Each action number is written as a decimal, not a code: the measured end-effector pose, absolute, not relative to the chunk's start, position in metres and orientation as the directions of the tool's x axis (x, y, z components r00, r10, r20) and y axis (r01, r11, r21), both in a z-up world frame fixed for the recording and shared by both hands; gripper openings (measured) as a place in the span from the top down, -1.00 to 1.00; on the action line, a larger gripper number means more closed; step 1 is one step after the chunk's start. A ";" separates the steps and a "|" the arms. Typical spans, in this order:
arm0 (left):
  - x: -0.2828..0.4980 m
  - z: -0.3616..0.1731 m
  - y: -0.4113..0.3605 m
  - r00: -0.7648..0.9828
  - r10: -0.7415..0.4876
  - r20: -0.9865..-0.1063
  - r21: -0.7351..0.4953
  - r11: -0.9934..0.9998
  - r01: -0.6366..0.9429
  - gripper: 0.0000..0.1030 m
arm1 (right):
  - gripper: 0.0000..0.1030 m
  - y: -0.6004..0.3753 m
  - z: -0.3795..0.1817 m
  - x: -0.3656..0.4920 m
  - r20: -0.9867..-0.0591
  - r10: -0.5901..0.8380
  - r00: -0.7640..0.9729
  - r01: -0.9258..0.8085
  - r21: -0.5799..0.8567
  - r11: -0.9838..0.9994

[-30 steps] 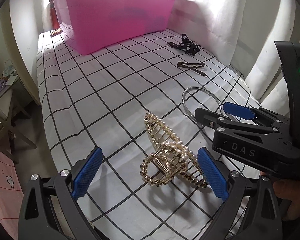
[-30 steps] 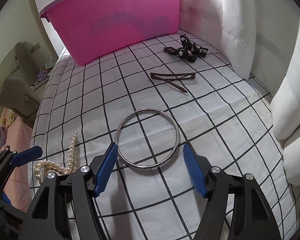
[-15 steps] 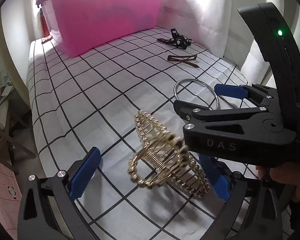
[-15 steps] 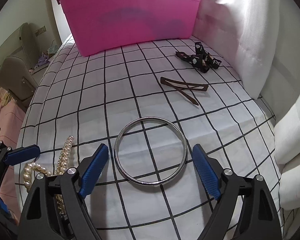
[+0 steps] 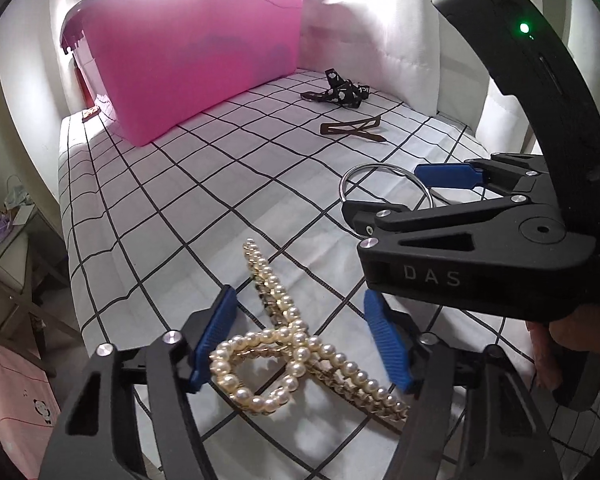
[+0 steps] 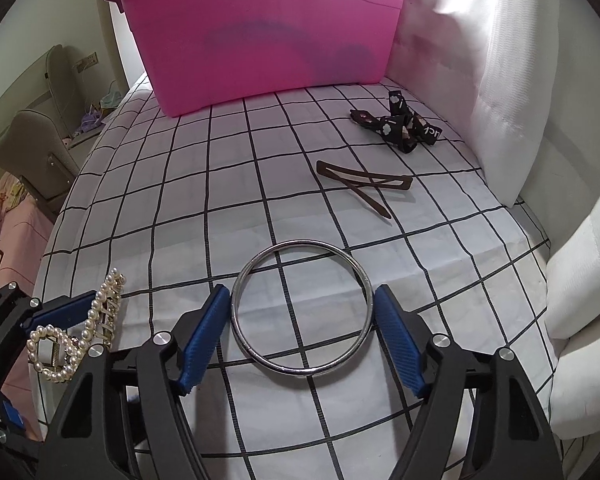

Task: Organize jewelry
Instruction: 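Grasp the pearl hair clip with the left tool while the right tool grasps the silver ring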

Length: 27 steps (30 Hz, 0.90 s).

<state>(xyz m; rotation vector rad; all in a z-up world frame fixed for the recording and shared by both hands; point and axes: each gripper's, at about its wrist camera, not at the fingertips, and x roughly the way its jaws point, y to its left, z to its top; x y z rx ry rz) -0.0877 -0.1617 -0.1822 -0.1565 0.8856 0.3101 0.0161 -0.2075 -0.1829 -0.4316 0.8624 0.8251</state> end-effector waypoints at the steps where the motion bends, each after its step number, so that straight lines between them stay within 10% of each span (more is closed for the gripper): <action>1: -0.087 -0.182 -0.160 0.590 0.194 -0.783 -0.014 0.944 -0.329 -0.07 | -0.38 -0.207 -0.182 0.016 -0.804 0.457 0.381 -0.782 -0.017 0.623; 12: -0.096 -0.169 -0.140 0.576 0.181 -0.797 -0.049 0.932 -0.360 0.05 | -0.37 -0.219 -0.175 0.014 -0.789 0.464 0.402 -0.739 0.020 0.673; 16: -0.098 -0.154 -0.132 0.582 0.183 -0.792 -0.045 0.934 -0.354 0.78 | -0.37 -0.230 -0.166 0.011 -0.780 0.473 0.411 -0.709 0.053 0.703; 27: -0.080 -0.135 -0.115 0.627 0.140 -0.767 -0.074 0.950 -0.303 0.99 | -0.37 -0.253 -0.159 0.011 -0.775 0.476 0.415 -0.639 0.124 0.759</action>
